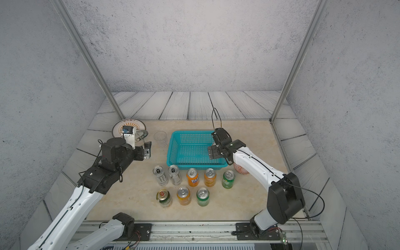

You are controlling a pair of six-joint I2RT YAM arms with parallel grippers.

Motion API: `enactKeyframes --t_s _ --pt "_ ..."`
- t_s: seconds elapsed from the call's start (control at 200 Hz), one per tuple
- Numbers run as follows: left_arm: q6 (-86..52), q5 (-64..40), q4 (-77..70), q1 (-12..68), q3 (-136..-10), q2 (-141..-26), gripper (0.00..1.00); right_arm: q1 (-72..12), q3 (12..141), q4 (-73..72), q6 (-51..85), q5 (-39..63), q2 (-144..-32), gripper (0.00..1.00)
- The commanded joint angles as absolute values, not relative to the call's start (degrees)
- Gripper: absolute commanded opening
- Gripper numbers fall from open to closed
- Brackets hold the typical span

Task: Take out the drinks from the basket
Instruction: Pick up the drink from the basket.

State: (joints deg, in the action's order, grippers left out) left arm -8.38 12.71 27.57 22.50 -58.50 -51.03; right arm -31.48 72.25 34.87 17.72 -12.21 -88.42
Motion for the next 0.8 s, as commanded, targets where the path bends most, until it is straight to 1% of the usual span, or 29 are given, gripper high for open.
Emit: enactKeyframes --t_s 0.0,0.29,0.455,0.51,0.641,0.796 --pt "-8.4 13.0 25.3 21.6 -56.4 -50.4 0.99 -30.6 75.2 34.2 16.9 -11.1 -91.8 0.99" --pt "-9.9 10.5 25.2 19.8 -55.5 -51.0 0.99 -28.9 80.7 34.2 16.9 -10.0 -100.8 0.99" --pt "-10.9 8.2 25.4 18.7 -55.8 -52.4 0.99 -27.6 87.8 39.1 16.8 -8.2 -108.1 0.99" --pt "-11.2 7.7 25.5 18.2 -55.9 -52.6 0.99 -27.4 89.3 39.6 16.6 -7.8 -109.9 0.98" --pt "-11.5 7.1 25.5 17.8 -55.8 -52.4 0.99 -26.8 91.3 40.0 16.7 -6.5 -112.5 0.95" --pt "-11.5 7.3 25.4 17.5 -55.7 -52.1 0.99 -26.8 91.9 40.0 17.1 -5.5 -114.0 0.95"
